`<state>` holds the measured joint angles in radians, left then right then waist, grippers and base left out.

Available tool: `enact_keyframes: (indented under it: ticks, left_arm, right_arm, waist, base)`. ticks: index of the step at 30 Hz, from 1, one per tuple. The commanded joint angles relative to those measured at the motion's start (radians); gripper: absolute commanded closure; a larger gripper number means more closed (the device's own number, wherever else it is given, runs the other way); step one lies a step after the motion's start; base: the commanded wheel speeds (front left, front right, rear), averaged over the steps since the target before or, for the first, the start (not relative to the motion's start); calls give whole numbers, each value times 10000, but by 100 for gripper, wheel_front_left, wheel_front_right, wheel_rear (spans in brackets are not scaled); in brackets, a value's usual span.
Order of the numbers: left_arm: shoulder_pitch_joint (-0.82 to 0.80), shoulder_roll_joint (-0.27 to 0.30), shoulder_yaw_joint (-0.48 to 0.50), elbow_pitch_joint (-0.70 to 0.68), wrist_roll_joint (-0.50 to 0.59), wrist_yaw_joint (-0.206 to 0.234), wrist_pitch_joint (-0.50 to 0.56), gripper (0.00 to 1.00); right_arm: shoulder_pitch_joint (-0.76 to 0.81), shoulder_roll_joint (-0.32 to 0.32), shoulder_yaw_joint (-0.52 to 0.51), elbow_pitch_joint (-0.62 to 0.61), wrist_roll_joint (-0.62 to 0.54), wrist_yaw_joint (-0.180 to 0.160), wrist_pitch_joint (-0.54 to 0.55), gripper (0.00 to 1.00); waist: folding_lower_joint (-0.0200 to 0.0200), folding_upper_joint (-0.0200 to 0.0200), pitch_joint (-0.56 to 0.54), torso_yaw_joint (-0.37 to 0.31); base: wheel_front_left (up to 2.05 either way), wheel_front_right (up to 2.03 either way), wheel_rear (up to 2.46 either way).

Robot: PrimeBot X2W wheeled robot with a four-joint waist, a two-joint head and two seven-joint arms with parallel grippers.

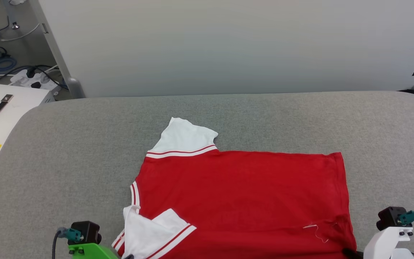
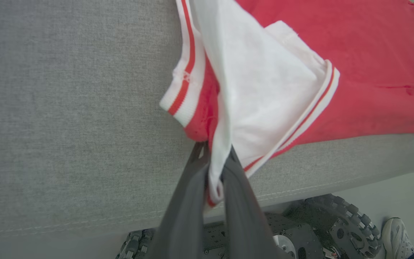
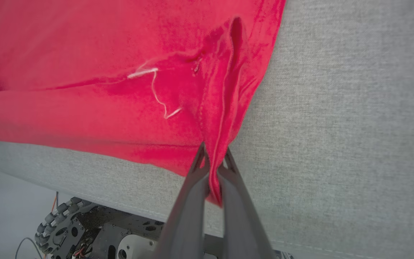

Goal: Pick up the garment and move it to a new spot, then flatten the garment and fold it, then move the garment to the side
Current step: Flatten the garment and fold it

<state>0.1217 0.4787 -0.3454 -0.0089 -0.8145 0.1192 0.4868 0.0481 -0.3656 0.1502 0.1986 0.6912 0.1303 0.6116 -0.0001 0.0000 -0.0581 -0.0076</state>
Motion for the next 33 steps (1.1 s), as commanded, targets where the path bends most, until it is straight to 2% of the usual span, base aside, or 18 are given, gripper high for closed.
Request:
enact_keyframes:
  ticks: [1, 6, 7, 8, 9, 10, 15, 22, 26, 30, 33]
  left_arm:
    - [149, -56, 45, 120, -164, 74, 47, 100]
    - [22, -422, -8, 995, -390, -97, -134, 100]
    - [-46, -494, -40, 1159, -401, -127, -157, 86]
    - [-147, -560, -98, 1329, -373, -167, -185, 65]
    - [-242, -627, -115, 1433, -348, -187, -260, 25]
    - [-364, -696, -106, 1542, -271, -163, -413, 0]
    - [-904, -774, -163, 1814, 208, -378, -1205, 0]
    - [-1681, -649, 51, 1683, 1277, -323, -2988, 0]
    - [-2465, -683, 50, 1832, 1806, -351, -3750, 0]
    - [-3468, -731, 39, 2187, 2155, -273, -3954, 0]
    - [-4318, -778, -6, 2544, 2268, -408, -3957, 0]
  right_arm:
    - [149, 84, -84, 34, -212, 4, 17, 100]
    - [179, 466, -264, 464, -431, 4, -261, 100]
    - [162, 533, -285, 530, -450, 4, -384, 84]
    - [133, 582, -290, 598, -510, 4, -586, 51]
    - [117, 625, -259, 630, -530, 4, -741, 0]
    - [88, 668, -229, 625, -558, 4, -1000, 0]
    - [0, 786, -341, 392, -1032, 4, -2749, 0]
    - [-274, 1396, -1272, -156, -2430, 4, -5224, 0]
    - [-500, 1725, -1775, -495, -3159, 4, -5958, 0]
    - [-843, 2043, -2049, -950, -3585, 4, -6417, 0]
    - [-1062, 2196, -2112, -1183, -3723, 4, -6460, 0]
  waist:
    - [1, 0, 71, -40]
    - [1, 0, 269, -111]
    - [1, 0, 294, -115]
    - [1, 0, 322, -116]
    - [1, 0, 341, -116]
    - [1, 0, 360, -119]
    - [1, 0, 358, -139]
    - [1, 0, 396, -317]
    - [1, 0, 667, -399]
    - [1, 0, 1195, -656]
    - [1, 0, 1618, -915]
  base:
    - [0, 0, 0]
    - [0, 0, 0]
    - [0, 0, 0]
    - [0, 0, 0]
    - [0, 0, 0]
    - [0, 0, 0]
    - [0, 0, 0]
    - [0, 0, 0]
    - [0, 0, 0]
    - [0, 0, 0]
    - [0, 0, 0]
